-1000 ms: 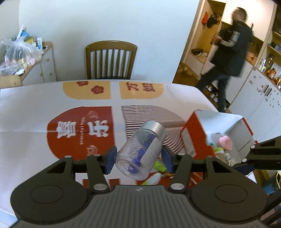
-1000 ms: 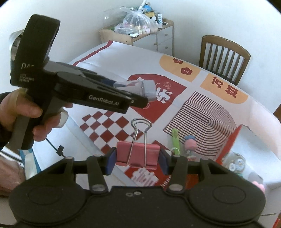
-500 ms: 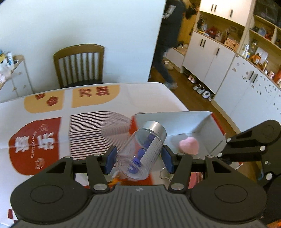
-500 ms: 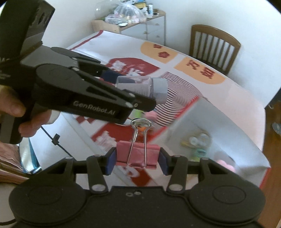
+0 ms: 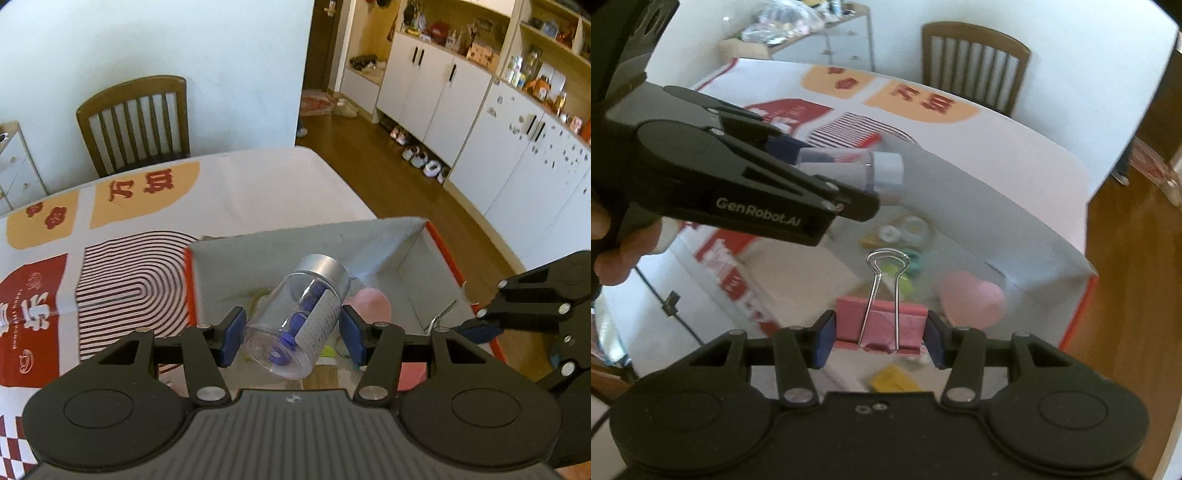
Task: Organize rigid objects
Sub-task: 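Carry the pill bottle into the box with the left gripper while the right gripper carries the binder clip there, then lower the pill bottle and binder clip into the box and open both grippers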
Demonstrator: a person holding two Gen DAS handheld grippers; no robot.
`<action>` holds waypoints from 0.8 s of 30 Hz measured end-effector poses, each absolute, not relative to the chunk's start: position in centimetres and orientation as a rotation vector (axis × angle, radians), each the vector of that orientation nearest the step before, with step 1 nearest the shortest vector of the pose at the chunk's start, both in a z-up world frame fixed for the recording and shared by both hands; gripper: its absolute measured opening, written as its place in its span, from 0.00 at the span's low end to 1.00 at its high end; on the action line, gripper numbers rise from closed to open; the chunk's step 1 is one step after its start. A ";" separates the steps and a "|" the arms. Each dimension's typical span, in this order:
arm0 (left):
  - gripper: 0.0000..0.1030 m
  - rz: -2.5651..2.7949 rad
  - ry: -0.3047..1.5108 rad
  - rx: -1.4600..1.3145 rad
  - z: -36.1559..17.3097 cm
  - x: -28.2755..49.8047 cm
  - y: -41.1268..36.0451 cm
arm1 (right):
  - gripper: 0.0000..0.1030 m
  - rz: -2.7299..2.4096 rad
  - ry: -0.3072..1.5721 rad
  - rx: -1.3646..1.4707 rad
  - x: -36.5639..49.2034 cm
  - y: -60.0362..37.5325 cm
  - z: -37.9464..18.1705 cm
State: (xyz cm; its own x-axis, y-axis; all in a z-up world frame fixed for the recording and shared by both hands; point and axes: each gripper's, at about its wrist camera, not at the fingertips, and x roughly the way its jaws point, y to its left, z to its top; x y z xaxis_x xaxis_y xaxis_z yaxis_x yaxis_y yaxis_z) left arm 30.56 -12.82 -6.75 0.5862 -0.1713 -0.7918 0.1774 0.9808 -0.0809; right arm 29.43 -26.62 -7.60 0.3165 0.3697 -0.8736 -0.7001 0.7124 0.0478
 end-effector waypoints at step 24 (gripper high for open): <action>0.53 -0.179 1.091 0.077 -16.7 38.5 -17.6 | 0.48 0.706 1.174 -0.333 32.9 -28.8 -16.1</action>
State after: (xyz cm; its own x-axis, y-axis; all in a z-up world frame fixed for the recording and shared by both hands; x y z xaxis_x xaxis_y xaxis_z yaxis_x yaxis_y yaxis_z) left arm 38.55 -17.58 -16.72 0.4492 -0.1062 -0.8871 0.1824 0.9829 -0.0253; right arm 32.95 -28.82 -16.12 0.2074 0.3293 -0.9212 -0.6593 0.7427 0.1171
